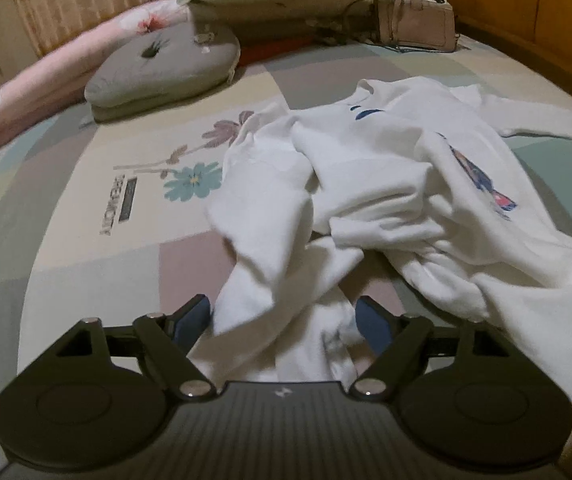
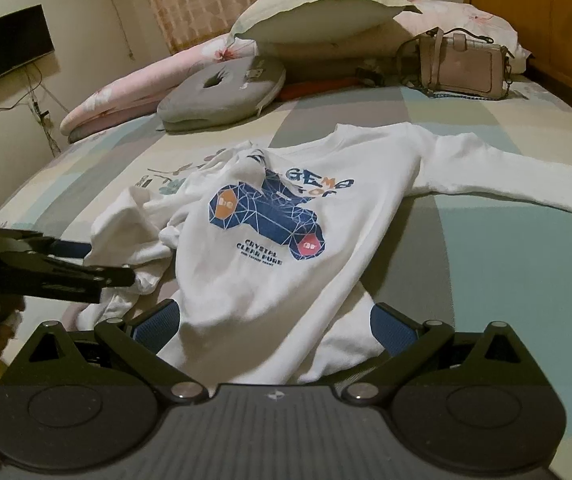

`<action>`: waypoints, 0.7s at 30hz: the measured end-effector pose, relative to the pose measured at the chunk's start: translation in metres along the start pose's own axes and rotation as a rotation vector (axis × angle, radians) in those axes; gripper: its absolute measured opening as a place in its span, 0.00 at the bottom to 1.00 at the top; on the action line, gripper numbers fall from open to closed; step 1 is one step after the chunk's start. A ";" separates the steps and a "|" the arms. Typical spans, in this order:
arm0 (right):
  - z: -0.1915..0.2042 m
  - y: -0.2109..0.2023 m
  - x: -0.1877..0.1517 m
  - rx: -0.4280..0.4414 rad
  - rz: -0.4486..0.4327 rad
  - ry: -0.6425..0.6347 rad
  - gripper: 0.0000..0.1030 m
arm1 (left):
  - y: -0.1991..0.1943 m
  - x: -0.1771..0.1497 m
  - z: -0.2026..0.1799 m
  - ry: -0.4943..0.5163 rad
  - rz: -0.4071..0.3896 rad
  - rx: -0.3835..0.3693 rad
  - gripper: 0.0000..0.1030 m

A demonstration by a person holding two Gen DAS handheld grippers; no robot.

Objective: Fold clothes

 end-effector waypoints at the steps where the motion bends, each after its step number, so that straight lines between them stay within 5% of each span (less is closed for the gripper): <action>1: 0.000 0.001 0.000 0.000 0.002 0.002 1.00 | 0.004 0.002 0.001 -0.001 -0.006 0.017 0.79; 3: 0.000 0.002 0.000 0.000 0.002 0.008 1.00 | 0.018 0.004 0.005 -0.018 0.015 0.056 0.79; 9: -0.009 0.004 0.000 -0.016 0.008 0.027 1.00 | 0.037 -0.009 0.020 -0.060 0.110 0.010 0.82; 21: -0.017 0.005 0.004 -0.018 -0.005 0.036 1.00 | 0.027 -0.046 0.127 0.008 0.278 0.272 0.82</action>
Point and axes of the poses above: each gripper's, at about its wrist camera, not at the fingertips, and y roughly the way its jaws point, z to its left, x to its top, the point moved 10 cm from there along y, roughly the way its jaws point, and after that the axes turned 10 degrees about y, right-handed, at the moved point
